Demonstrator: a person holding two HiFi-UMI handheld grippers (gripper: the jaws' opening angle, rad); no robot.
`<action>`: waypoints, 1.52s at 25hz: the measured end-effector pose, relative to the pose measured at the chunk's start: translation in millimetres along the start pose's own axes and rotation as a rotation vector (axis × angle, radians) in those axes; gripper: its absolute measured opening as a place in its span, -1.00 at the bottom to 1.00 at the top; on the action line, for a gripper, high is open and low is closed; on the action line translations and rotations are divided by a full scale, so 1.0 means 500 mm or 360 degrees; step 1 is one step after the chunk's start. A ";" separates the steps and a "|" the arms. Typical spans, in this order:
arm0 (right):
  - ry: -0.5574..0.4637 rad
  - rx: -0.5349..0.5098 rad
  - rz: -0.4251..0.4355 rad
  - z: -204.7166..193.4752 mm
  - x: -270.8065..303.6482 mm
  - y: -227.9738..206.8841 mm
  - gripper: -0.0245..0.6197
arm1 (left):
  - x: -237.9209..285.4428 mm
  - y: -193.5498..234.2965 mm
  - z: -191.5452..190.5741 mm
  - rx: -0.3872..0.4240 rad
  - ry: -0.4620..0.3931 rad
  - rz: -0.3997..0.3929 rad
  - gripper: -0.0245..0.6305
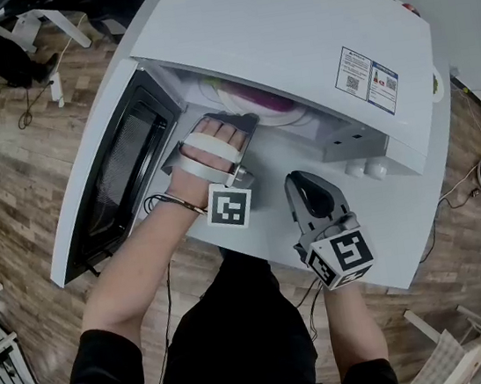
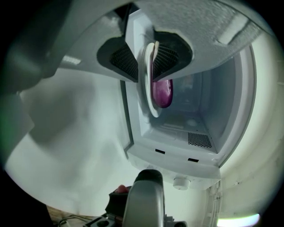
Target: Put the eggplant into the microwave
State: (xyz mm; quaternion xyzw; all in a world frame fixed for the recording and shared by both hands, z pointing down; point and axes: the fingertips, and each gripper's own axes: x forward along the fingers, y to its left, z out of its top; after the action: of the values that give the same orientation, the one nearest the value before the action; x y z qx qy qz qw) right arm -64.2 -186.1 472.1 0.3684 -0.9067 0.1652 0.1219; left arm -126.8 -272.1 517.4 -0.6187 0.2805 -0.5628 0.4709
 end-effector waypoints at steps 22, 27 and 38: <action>-0.0009 0.0047 -0.0044 0.001 -0.002 -0.023 -0.80 | 0.014 0.011 0.011 0.0023 -0.0055 0.0044 -0.85; -0.0007 0.0058 -0.0047 0.003 0.002 -0.027 -0.80 | 0.026 0.017 0.008 0.0013 -0.0058 0.0026 -0.85; 0.0007 0.0054 -0.0046 0.009 0.002 -0.030 -0.80 | 0.048 0.030 0.000 0.0009 -0.0014 -0.0008 -0.85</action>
State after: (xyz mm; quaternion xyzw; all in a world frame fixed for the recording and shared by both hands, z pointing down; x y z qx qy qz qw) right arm -54.6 -198.5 471.2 0.3832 -0.8981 0.1795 0.1201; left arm -119.2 -299.0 514.3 -0.6204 0.2753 -0.5622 0.4725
